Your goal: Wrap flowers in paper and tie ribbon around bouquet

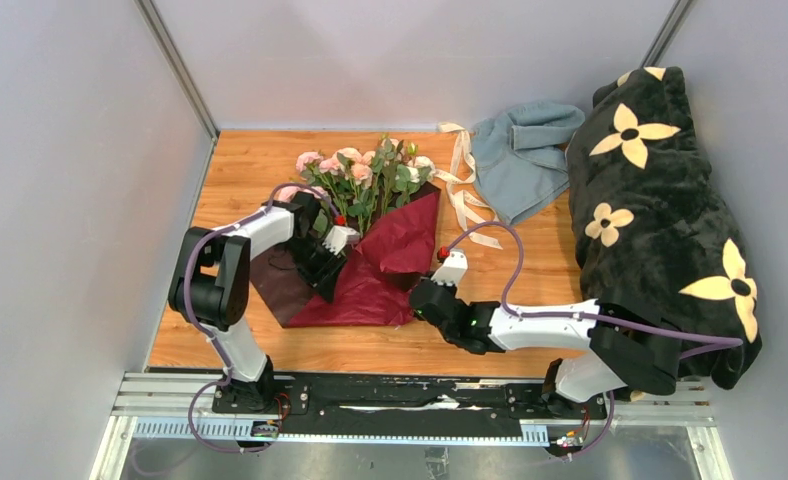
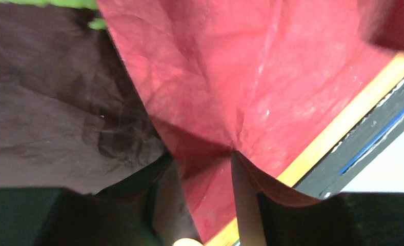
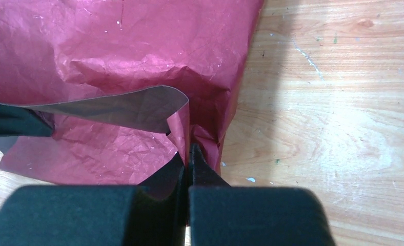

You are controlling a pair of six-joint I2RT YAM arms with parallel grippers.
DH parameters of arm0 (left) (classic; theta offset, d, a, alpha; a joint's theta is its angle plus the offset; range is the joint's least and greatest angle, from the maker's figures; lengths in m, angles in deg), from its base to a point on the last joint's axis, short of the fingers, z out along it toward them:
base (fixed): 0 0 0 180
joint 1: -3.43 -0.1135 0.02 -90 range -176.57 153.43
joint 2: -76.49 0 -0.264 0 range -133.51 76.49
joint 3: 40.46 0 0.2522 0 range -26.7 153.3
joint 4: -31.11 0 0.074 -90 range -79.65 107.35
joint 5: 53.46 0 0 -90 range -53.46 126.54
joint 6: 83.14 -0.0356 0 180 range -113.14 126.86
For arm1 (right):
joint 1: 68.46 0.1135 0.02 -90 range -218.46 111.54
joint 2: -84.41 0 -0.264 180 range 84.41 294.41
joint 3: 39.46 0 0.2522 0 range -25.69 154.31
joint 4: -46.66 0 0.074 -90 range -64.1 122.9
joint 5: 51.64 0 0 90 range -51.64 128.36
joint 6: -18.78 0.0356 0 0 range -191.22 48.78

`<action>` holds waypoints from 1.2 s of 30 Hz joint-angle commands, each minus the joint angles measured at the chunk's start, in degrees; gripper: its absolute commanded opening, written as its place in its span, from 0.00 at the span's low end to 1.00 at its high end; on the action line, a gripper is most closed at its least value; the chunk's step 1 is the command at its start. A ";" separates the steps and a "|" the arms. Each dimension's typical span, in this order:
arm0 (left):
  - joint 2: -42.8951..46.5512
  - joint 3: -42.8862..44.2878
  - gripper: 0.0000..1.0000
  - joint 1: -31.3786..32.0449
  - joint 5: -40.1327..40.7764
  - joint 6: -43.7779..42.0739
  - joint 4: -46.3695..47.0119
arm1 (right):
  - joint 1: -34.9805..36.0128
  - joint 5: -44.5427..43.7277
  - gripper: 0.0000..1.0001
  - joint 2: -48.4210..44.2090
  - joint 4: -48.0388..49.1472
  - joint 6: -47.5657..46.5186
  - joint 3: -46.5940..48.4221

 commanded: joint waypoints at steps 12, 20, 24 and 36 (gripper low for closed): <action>-3.39 3.20 0.00 3.24 -0.85 10.05 10.40 | 6.75 -6.17 0.00 -6.25 13.05 -25.53 -3.62; -6.59 4.46 0.00 3.22 1.72 12.06 10.93 | 8.51 6.58 0.00 1.73 21.48 -54.03 3.24; -6.60 4.46 0.00 3.24 2.99 12.86 11.63 | 8.62 12.54 0.00 9.43 23.08 -58.29 6.96; -4.29 8.83 0.18 -0.53 2.84 12.32 8.94 | 8.60 16.56 0.00 21.50 14.92 -60.98 16.99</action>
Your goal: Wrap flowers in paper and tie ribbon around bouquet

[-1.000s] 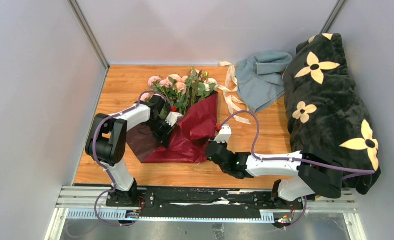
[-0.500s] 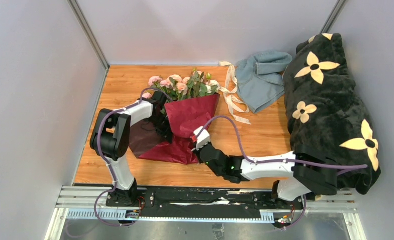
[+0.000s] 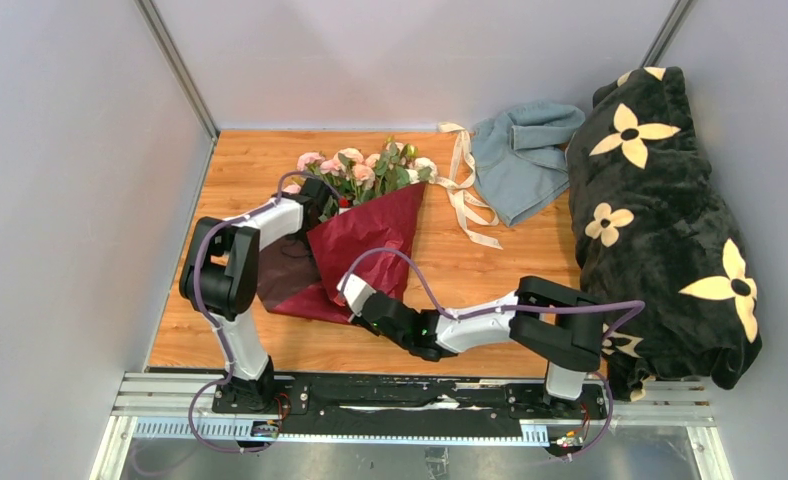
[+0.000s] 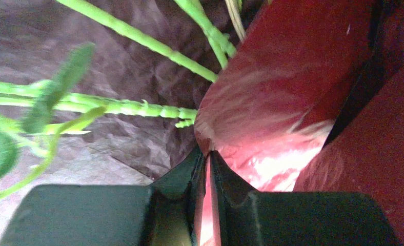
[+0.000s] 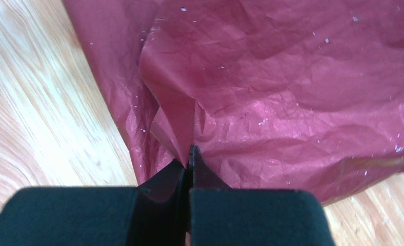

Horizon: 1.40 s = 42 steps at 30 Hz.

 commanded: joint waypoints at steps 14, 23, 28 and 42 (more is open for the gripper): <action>4.34 11.98 0.72 -20.32 -4.91 -4.01 -7.35 | -0.91 3.60 0.00 12.84 -29.79 -2.11 21.36; 12.36 12.43 0.68 -33.42 -8.66 1.23 -8.35 | -1.14 3.79 0.00 13.89 -29.70 -1.65 21.46; 15.34 6.01 0.73 -33.73 -12.44 3.44 -8.37 | -1.18 3.56 0.00 13.79 -28.95 -1.67 20.68; 0.52 1.98 0.92 -25.10 -14.34 7.98 1.78 | -1.18 4.92 0.00 13.34 -27.03 -2.42 20.10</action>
